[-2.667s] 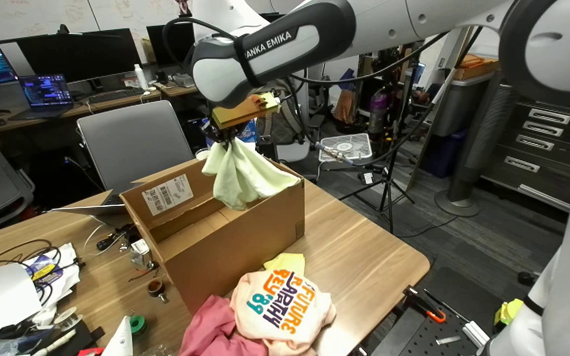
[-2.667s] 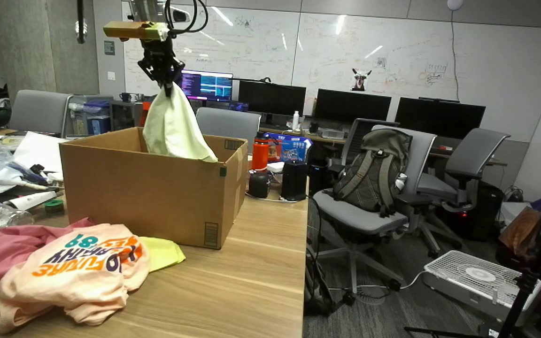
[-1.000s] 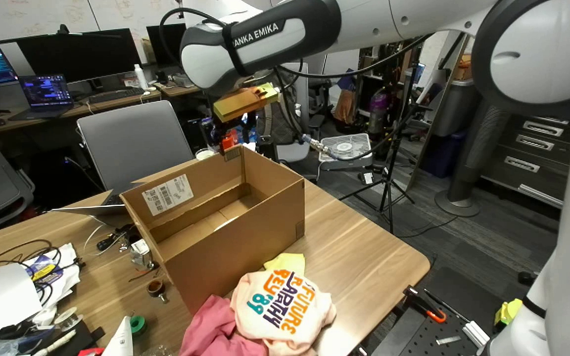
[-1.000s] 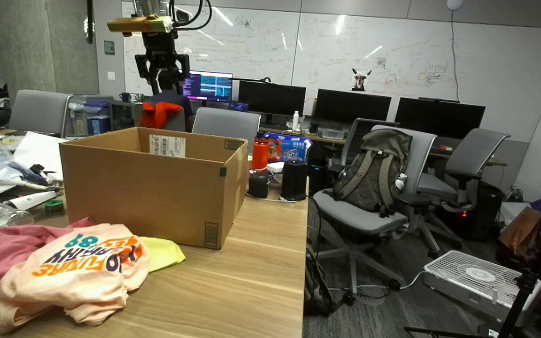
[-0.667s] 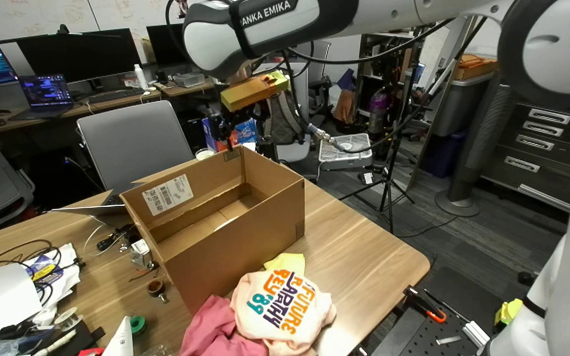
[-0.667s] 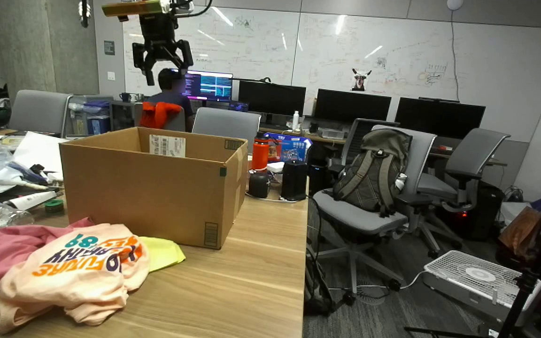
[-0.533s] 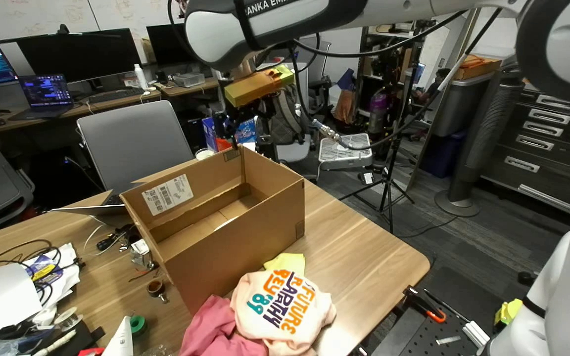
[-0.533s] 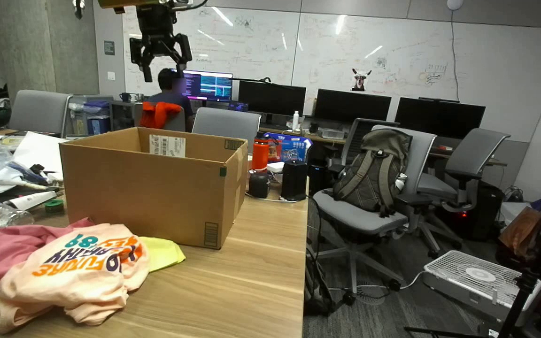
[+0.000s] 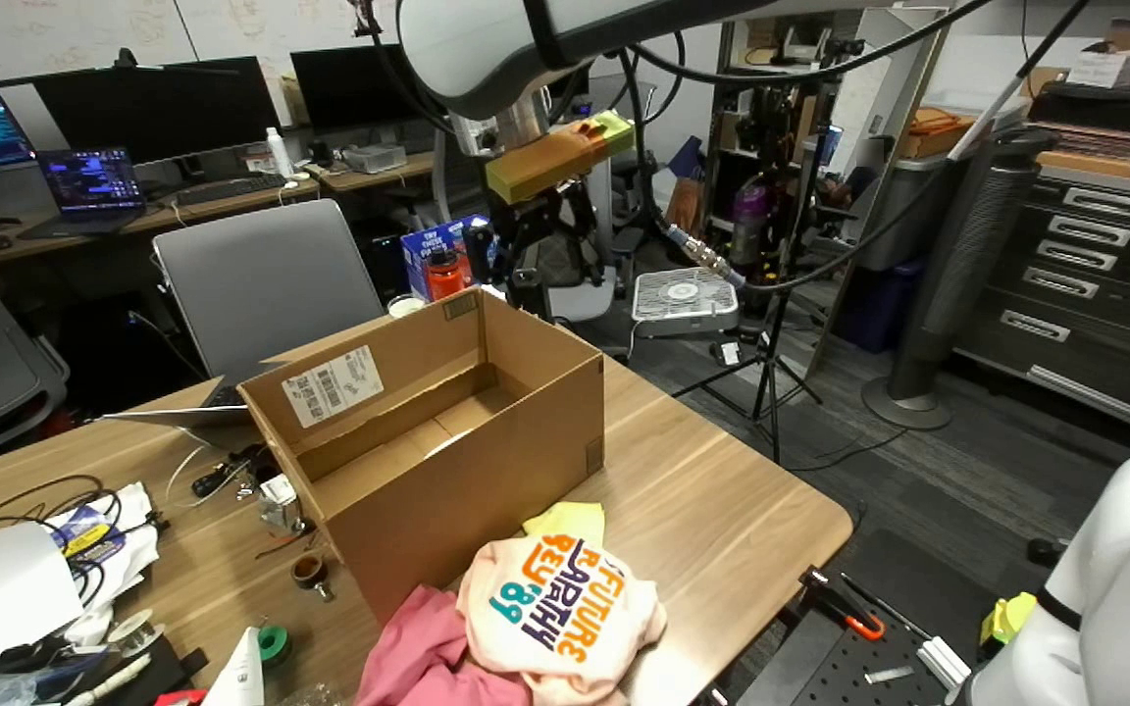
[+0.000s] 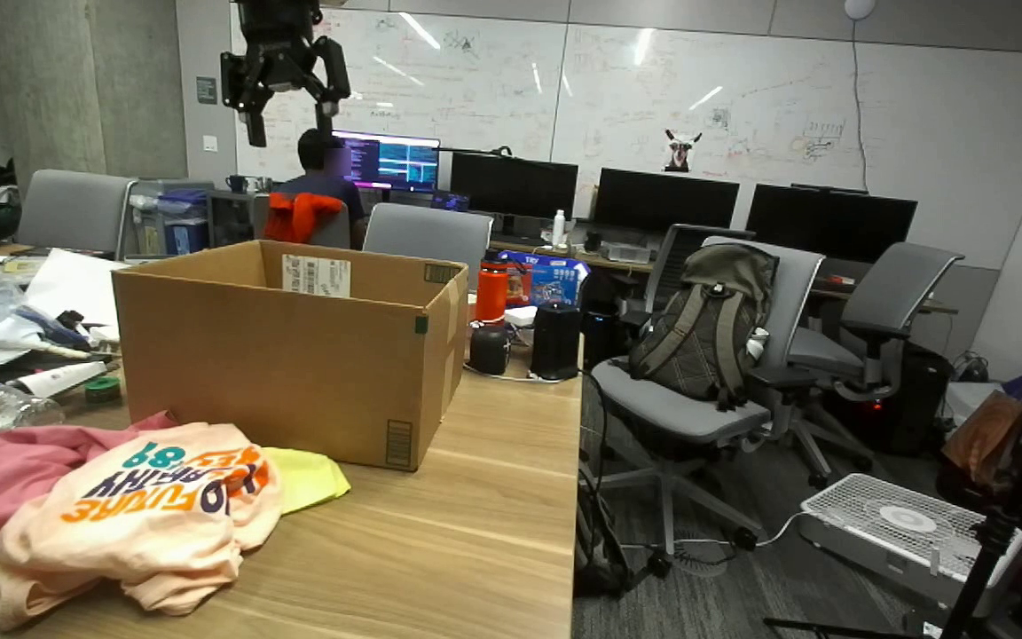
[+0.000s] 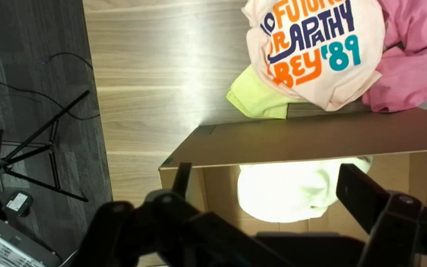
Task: Put the three objects into the cardboard box
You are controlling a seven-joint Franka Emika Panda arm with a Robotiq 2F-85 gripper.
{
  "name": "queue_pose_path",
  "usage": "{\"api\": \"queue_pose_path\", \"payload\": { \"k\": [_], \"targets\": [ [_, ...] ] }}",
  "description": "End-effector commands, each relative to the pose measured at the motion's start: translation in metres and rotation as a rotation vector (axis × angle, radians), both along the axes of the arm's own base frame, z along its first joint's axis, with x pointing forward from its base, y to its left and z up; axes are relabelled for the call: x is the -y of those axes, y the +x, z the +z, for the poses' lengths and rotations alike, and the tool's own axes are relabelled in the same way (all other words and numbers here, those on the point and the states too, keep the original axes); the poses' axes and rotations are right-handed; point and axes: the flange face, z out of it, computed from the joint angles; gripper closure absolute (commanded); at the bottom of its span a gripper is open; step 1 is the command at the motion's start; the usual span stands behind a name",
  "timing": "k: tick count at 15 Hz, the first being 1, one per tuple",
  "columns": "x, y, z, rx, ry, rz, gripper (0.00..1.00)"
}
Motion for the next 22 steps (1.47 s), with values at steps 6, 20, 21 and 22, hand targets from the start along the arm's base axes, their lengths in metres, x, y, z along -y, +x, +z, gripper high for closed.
{"api": "queue_pose_path", "payload": {
  "k": [6,20,21,22],
  "targets": [
    [0.020,-0.056,-0.033,-0.090,0.101,-0.074,0.00],
    [0.023,-0.096,-0.142,-0.071,0.153,-0.112,0.00],
    [0.022,-0.098,-0.149,-0.068,0.153,-0.111,0.00],
    [0.022,-0.101,-0.155,-0.069,0.153,-0.107,0.00]
  ]
}}
